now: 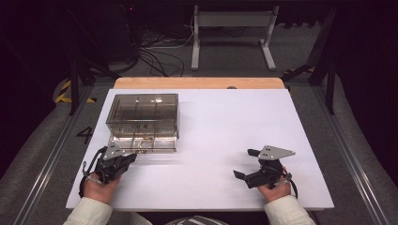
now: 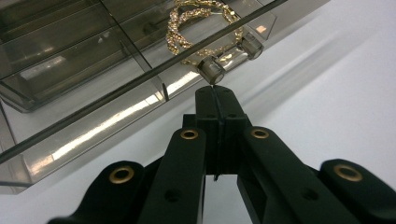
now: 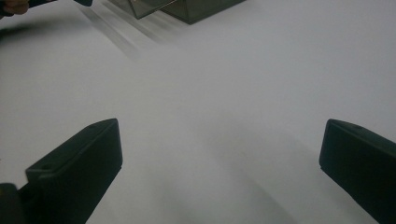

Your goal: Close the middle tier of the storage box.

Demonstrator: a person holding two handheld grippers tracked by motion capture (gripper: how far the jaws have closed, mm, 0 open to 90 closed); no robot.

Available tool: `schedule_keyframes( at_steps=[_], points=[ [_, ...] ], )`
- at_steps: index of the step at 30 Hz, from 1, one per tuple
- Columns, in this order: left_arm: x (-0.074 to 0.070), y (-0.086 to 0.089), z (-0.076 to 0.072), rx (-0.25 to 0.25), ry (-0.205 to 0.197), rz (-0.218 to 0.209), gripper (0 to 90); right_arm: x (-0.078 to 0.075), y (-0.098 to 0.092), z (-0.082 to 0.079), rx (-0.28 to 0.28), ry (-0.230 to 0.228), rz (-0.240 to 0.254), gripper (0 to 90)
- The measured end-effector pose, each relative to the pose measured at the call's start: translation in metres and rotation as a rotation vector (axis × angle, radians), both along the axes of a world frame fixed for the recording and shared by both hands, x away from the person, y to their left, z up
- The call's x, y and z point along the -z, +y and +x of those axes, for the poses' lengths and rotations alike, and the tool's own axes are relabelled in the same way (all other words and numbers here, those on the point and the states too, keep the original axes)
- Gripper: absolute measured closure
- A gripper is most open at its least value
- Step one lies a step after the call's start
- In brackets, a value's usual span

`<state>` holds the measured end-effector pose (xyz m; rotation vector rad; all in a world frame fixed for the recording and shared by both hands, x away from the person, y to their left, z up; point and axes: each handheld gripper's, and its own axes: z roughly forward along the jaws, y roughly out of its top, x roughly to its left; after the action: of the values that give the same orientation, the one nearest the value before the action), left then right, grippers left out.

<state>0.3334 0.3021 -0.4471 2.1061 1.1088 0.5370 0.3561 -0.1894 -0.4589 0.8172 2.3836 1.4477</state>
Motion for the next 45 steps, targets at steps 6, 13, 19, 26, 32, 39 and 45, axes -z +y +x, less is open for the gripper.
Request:
schedule_keyframes(
  at_steps=[6,13,19,26,32,39,45],
  points=[
    [0.001,0.002,0.002,-0.009,0.002,-0.015,89.8,0.0,0.0,0.0,-0.001,0.001,-0.001,0.2],
    [0.002,0.004,0.007,-0.023,0.009,-0.023,89.8,0.0,0.001,0.0,-0.004,0.004,-0.002,0.3],
    [0.001,0.004,0.008,-0.028,0.007,-0.024,89.8,0.0,0.001,0.0,-0.004,0.006,-0.002,0.4],
    [0.001,0.005,0.012,-0.048,-0.009,-0.04,89.8,0.001,0.001,0.001,-0.005,0.01,-0.001,0.5],
    [0.0,0.006,0.017,-0.063,-0.013,-0.051,89.8,0.001,0.0,0.001,-0.007,0.013,0.002,0.5],
    [-0.003,0.004,0.024,-0.079,-0.024,-0.057,89.8,0.001,0.0,0.001,-0.006,0.015,0.003,0.5],
    [-0.005,0.004,0.028,-0.088,-0.037,-0.058,89.8,0.001,0.0,0.001,-0.006,0.017,0.004,0.5]
  ],
)
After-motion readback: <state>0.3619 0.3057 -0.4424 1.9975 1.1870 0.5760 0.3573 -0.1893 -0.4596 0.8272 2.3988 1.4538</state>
